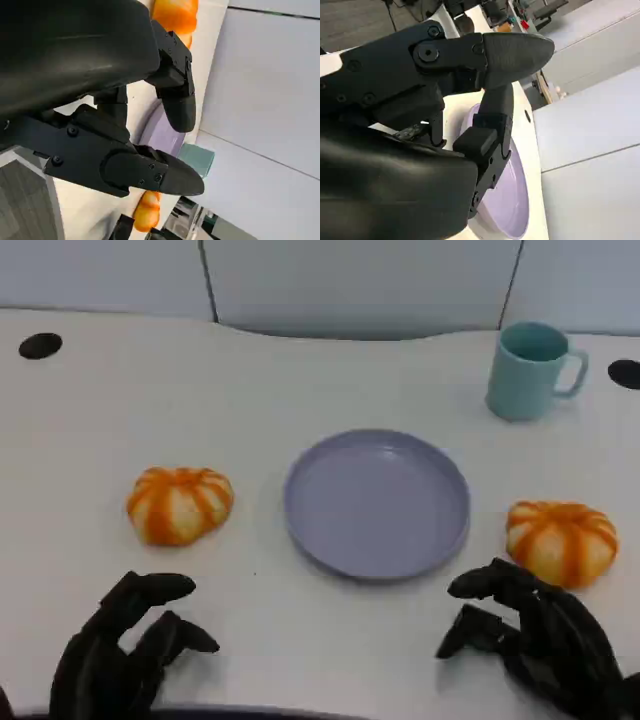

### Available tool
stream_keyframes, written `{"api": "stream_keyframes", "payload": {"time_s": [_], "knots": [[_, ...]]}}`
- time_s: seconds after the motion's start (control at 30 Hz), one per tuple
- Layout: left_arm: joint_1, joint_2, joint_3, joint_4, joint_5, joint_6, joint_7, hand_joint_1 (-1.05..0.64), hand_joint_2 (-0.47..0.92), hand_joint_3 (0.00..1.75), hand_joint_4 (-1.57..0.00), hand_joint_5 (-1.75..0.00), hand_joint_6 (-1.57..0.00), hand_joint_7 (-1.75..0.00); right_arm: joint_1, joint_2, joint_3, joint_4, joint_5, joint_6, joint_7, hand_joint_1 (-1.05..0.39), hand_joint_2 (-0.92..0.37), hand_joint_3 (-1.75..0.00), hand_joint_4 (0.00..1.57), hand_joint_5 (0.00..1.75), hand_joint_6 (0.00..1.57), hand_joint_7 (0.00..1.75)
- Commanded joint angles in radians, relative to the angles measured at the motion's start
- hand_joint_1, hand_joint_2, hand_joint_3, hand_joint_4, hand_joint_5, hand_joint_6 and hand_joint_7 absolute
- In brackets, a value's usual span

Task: Grasp the bread from the table and place it into the plate.

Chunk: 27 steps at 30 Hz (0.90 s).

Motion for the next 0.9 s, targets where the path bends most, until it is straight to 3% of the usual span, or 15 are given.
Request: {"api": "stream_keyframes", "payload": {"time_s": [0.03,0.6,0.73,0.9], "knots": [[0.004,0.015,0.004,-0.003,0.01,-0.008,0.011,-0.8,0.92,0.18,-0.38,-1.72,-0.34,-1.28,0.014,-0.013,-0.004,-0.023,-0.006,-0.008,-0.009,-0.52,-0.92,-0.41,0.75,1.26,0.72,0.91],[0.007,0.013,0.004,-0.012,0.005,-0.021,-0.006,-0.79,0.92,0.18,-0.38,-1.72,-0.34,-1.28,0.02,-0.013,-0.004,-0.027,-0.002,-0.008,0.0,-0.51,-0.92,-0.42,0.73,1.28,0.7,0.93],[0.009,0.014,-0.003,-0.025,0.023,-0.068,-0.008,-0.8,0.92,0.18,-0.39,-1.7,-0.36,-1.25,0.041,-0.007,0.004,-0.078,-0.001,0.027,-0.025,-0.52,-0.92,-0.4,0.74,1.29,0.7,0.95],[0.01,0.022,-0.015,-0.028,0.047,-0.115,-0.011,-0.79,0.92,0.25,-0.36,-1.68,-0.28,-1.34,0.048,-0.004,0.005,-0.097,0.001,0.043,-0.031,-0.5,-0.92,-0.41,0.74,1.29,0.71,0.95]]}}
